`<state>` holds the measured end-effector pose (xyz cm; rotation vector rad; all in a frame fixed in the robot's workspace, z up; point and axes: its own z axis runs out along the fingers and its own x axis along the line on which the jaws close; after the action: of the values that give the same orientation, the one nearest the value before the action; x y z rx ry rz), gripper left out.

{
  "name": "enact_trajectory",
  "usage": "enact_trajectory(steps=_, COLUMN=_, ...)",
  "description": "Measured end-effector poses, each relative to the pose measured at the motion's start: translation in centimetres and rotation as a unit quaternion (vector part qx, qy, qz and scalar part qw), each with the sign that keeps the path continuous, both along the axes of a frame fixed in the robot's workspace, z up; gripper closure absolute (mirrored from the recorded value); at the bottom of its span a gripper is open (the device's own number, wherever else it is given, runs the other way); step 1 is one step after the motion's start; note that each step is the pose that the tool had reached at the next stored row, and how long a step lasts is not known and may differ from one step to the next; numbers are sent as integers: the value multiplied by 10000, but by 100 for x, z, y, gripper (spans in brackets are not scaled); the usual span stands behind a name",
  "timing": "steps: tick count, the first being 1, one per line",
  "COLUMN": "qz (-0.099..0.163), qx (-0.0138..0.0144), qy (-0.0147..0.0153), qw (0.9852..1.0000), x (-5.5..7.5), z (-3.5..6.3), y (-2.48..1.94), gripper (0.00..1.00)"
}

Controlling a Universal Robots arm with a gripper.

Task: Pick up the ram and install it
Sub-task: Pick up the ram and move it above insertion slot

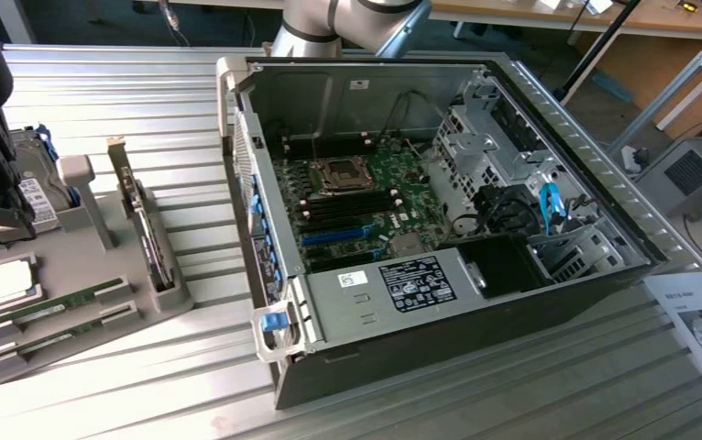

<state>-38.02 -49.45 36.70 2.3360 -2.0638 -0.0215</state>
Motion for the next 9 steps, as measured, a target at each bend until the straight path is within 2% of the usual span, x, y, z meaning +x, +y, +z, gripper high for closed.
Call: enact_trajectory(steps=9, qz=-1, qx=1, qy=-1, qw=10000, x=-2, z=-11, y=-3, gripper=76)
